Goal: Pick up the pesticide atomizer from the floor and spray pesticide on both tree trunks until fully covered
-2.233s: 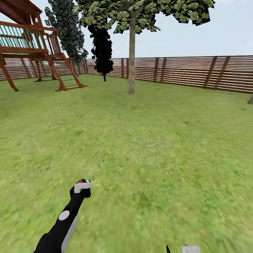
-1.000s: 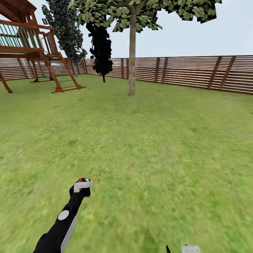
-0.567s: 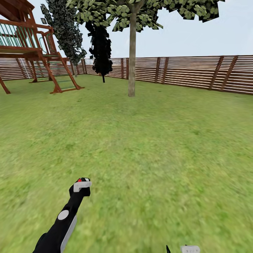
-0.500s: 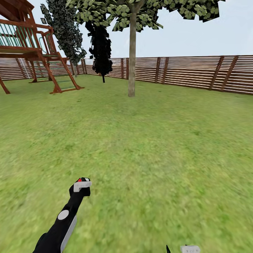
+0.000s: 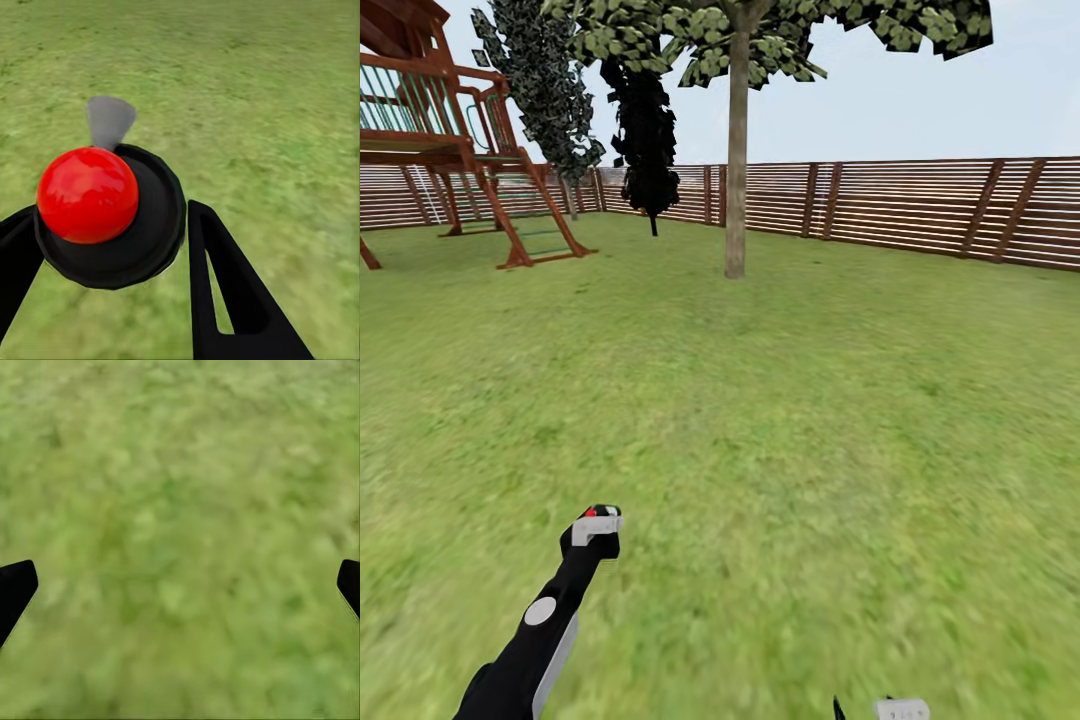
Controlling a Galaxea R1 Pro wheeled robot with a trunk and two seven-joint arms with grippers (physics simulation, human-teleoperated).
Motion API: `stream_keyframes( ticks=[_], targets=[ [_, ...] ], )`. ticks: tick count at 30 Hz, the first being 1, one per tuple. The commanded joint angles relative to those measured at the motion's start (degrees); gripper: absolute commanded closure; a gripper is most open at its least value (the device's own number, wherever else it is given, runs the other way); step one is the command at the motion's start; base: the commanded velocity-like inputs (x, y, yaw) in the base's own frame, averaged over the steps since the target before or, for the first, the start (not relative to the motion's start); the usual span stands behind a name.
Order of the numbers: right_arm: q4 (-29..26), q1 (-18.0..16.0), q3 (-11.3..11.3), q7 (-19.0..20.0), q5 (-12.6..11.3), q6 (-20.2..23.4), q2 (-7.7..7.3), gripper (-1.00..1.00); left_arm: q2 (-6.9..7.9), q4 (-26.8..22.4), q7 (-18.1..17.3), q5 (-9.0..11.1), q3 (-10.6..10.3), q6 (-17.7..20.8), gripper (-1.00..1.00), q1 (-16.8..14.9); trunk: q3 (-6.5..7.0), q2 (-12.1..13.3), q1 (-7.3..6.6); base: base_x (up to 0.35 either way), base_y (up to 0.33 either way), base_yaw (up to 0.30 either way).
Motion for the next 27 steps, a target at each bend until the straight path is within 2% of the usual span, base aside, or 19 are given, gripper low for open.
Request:
stream_keyframes(
  ticks=[1,27],
  targets=[
    [0.0,0.0,0.0,0.0,0.0,0.0,0.00,-1.00,0.00,0.0,0.0,0.0,0.0,0.0,1.00,0.0,0.00,0.0,0.00,0.340,0.000,0.000],
    [0.0,0.0,0.0,0.0,0.0,0.0,0.00,-1.00,0.08,-0.1,0.0,0.0,0.0,0.0,1.00,0.0,0.00,0.0,0.00,0.340,-0.056,0.000]
  ],
)
